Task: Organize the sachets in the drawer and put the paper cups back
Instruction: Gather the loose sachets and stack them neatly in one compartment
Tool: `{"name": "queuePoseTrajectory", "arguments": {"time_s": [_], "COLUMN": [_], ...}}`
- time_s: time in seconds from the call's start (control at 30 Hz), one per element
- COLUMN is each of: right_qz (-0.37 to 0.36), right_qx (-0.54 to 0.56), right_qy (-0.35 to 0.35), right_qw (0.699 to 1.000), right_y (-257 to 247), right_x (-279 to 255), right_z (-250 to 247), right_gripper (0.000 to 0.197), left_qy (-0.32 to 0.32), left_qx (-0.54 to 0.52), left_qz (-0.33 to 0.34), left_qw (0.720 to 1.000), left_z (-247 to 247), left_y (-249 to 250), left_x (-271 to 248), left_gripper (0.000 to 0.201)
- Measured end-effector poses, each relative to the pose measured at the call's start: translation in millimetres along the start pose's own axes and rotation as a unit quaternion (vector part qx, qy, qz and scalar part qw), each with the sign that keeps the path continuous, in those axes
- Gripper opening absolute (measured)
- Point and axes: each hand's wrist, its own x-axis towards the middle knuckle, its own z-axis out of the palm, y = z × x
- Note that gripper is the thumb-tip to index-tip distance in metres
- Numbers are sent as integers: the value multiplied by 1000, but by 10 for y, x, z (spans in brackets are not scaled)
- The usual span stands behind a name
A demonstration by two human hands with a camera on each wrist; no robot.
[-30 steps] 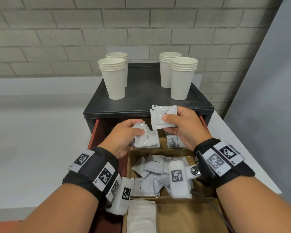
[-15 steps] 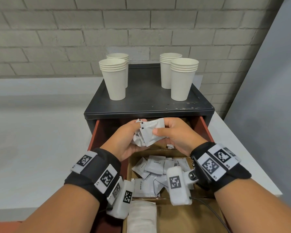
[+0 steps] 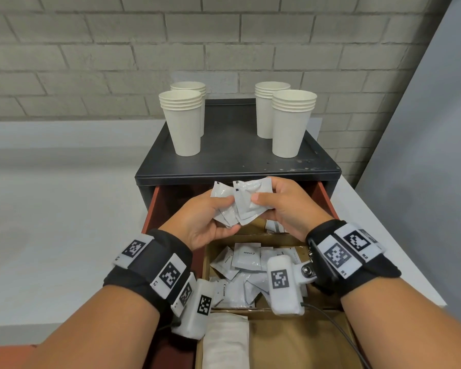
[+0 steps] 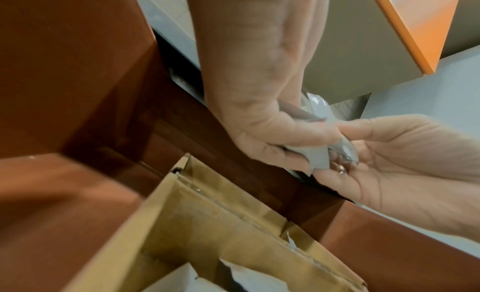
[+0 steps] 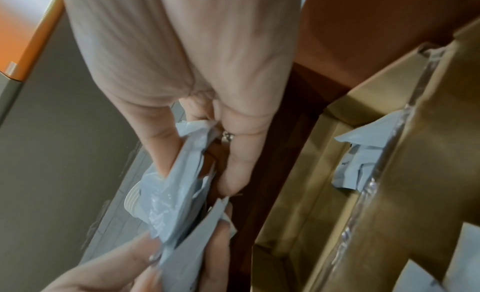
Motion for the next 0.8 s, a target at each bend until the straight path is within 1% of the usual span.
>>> {"name": "queuePoseTrajectory", "arguments": {"time_s": [0.1, 0.2, 0.33, 0.37, 0.5, 0.67, 0.73, 0.77, 0.8], "right_qz": [2, 0, 7, 8, 19, 1, -11, -19, -27], "right_qx": [24, 38, 30, 31, 18, 12, -16, -55, -118], "right_qy": [23, 44, 59, 61, 64, 42, 57, 74, 97], "right_qw": [999, 998, 998, 998, 998, 999, 998, 996, 988], "right_y": [-18, -32, -38, -39, -70, -73, -58, -50, -45], "right_x": [-1, -2, 2, 1, -21, -40, -33, -28, -23], "right_z": [-38, -73, -105, -116, -166, -140, -125, -125, -124], "right_gripper": [20, 21, 34, 33, 20, 20, 18, 15, 11], "left_qy": [25, 43, 56, 63, 82, 89, 101, 109, 118], "left_qx": [-4, -8, -3, -1, 3, 26, 37, 42, 48], "left_qz": [3, 9, 14, 18, 29, 33, 39, 42, 46], "left_qw": [1000, 999, 998, 998, 996, 995, 993, 992, 991], "left_z": [-21, -58, -70, -70, -73, -55, -59, -67, -77], "left_y": [31, 73, 87, 85, 73, 54, 52, 50, 50], "left_x": [-5, -13, -3, 2, 25, 33, 36, 42, 49], "left_gripper": [31, 31, 30, 30, 31, 37, 34, 32, 31]}}
